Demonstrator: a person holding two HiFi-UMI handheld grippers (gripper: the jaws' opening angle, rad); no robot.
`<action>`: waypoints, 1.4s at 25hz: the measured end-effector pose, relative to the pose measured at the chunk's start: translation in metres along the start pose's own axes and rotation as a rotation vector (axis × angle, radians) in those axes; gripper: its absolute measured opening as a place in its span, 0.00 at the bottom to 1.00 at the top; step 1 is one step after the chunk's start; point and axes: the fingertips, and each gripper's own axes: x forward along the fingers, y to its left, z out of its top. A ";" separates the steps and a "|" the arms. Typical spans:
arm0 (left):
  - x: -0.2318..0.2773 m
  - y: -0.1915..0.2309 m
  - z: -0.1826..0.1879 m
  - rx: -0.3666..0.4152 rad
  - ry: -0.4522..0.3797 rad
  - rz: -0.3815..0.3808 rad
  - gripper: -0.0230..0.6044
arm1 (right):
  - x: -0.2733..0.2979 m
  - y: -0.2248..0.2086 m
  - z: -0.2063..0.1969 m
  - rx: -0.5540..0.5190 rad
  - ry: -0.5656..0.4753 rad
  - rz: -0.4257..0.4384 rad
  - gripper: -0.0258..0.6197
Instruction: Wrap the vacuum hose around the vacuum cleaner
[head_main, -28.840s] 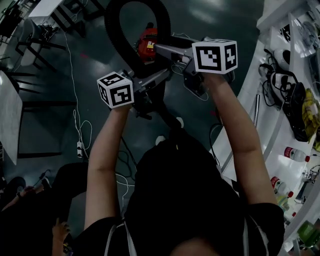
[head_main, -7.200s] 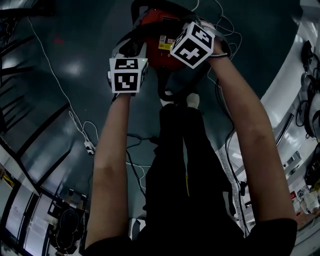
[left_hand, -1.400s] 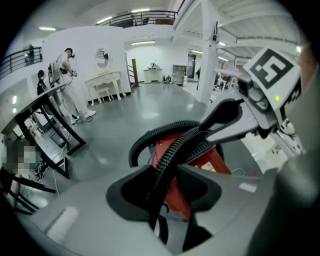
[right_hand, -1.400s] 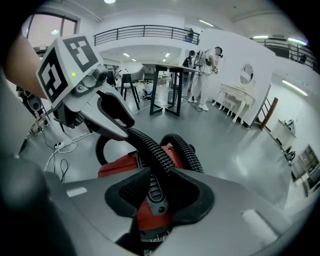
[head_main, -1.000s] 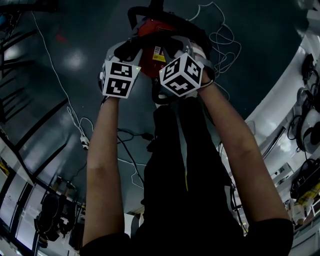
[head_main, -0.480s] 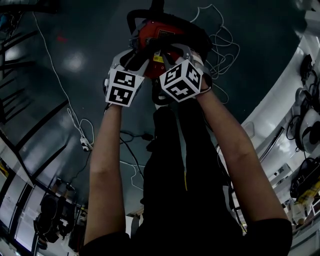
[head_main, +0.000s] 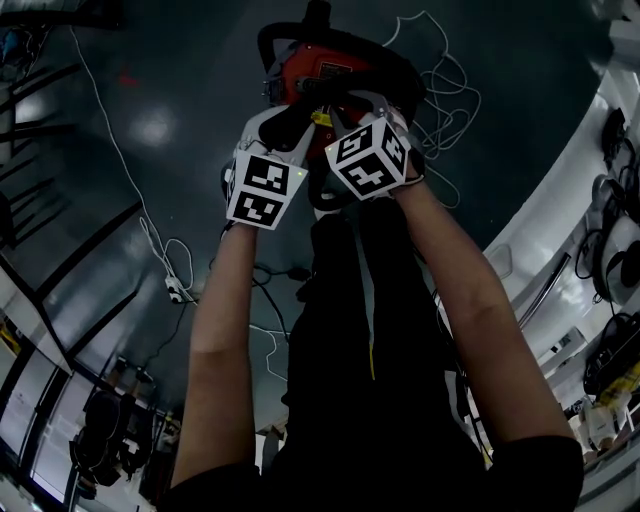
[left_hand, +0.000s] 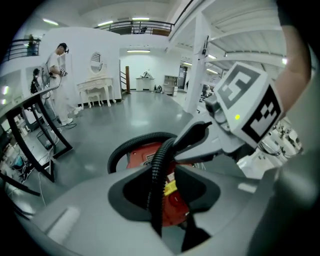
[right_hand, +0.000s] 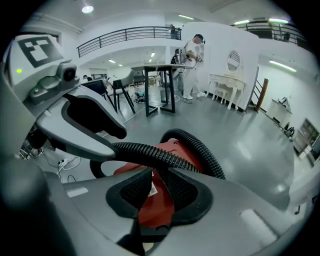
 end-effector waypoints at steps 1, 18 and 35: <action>-0.001 -0.005 0.002 0.010 0.001 -0.008 0.26 | 0.000 0.000 0.000 0.007 0.002 0.002 0.19; 0.013 -0.040 -0.009 -0.148 0.107 -0.024 0.18 | -0.025 -0.005 -0.018 0.182 0.027 0.040 0.19; 0.023 -0.021 -0.006 -0.233 0.110 0.069 0.09 | -0.054 -0.020 -0.051 0.344 0.024 -0.027 0.04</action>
